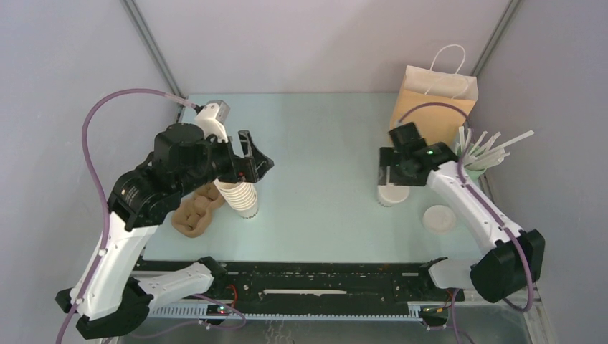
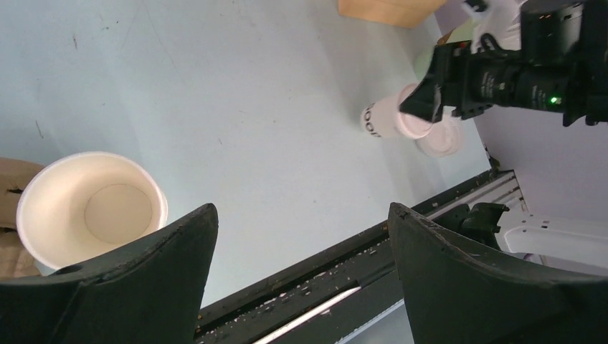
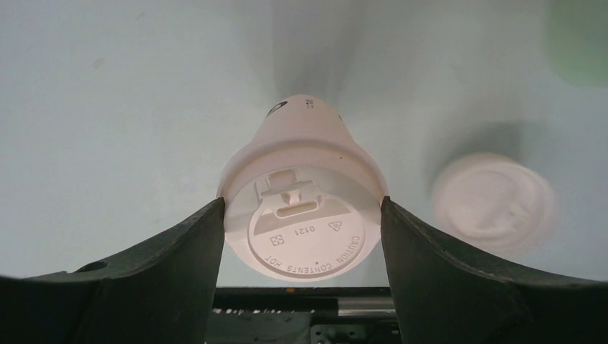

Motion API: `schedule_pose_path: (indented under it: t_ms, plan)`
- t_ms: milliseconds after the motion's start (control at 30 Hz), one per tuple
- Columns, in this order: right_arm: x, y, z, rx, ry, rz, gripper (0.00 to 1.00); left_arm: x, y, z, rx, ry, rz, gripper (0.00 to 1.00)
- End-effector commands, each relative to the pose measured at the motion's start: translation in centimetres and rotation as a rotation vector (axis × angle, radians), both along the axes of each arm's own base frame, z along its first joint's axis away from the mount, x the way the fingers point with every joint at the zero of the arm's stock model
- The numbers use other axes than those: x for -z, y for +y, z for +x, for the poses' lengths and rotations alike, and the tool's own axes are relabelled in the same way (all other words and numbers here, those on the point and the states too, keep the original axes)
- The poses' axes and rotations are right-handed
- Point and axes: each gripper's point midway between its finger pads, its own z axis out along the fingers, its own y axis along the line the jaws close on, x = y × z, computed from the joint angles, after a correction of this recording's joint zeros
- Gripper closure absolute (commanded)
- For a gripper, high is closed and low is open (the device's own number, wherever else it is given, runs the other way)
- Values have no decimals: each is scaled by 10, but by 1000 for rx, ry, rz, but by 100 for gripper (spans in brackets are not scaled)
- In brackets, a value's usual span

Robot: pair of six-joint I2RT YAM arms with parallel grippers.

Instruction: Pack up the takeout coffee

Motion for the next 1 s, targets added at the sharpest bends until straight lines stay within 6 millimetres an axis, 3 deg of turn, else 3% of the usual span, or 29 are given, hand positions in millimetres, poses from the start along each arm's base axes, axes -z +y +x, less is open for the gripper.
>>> schedule_pose_path:
  t_ms: [0, 200, 567, 967]
  plan:
    - [-9, -48, 12, 98, -55, -1, 19, -25, -9, 7, 29, -62, -42, 7]
    - [7, -75, 20, 172, -22, -21, 19, -22, -12, 12, 49, -63, -9, 7]
    - [43, -90, 20, 222, 66, -33, 16, -30, -16, 13, 73, -72, -13, 7]
    - [65, -101, -8, 275, 152, -117, 15, -21, -10, 5, 41, -50, -53, 7]
